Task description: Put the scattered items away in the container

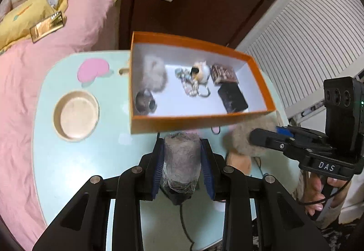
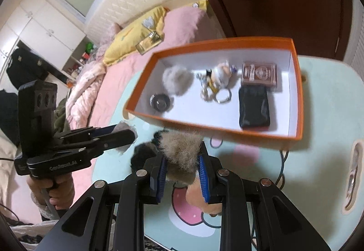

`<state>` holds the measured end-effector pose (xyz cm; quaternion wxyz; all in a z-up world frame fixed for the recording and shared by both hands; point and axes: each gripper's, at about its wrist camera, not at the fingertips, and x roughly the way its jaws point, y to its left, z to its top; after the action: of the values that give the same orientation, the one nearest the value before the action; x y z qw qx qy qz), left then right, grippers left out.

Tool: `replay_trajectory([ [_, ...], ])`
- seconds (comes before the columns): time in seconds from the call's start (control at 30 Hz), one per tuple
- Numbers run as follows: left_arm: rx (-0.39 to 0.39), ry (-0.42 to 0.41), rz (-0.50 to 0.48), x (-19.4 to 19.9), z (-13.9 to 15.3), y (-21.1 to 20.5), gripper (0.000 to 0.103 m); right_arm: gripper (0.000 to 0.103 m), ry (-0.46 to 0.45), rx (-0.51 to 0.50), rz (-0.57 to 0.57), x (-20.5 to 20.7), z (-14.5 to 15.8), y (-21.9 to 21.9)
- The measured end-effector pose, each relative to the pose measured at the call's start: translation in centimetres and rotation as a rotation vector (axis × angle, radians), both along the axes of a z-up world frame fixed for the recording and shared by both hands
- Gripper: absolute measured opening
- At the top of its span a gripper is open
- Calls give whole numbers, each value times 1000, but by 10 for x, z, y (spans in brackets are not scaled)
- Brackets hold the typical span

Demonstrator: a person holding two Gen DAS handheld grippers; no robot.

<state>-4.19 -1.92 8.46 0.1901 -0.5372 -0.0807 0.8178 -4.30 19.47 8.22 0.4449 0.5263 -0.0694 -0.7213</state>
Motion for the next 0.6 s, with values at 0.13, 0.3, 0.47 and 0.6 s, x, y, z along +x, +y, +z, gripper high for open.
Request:
replay_trajectory([
  [0.13,-24,-5,31,2,-17,0,32,25,18,45,-13,6,-15,-3],
  [0.3,-9,29,59,4,-30,1,39,36,61,103,-38,11,-31,-8],
  [0.47,-47,49,48,7,-37,7,57,56,70,153,-38,12,-45,-11],
  [0.6,-60,82,42,11,-35,10,57,56,68,143,-47,13,-45,-5],
])
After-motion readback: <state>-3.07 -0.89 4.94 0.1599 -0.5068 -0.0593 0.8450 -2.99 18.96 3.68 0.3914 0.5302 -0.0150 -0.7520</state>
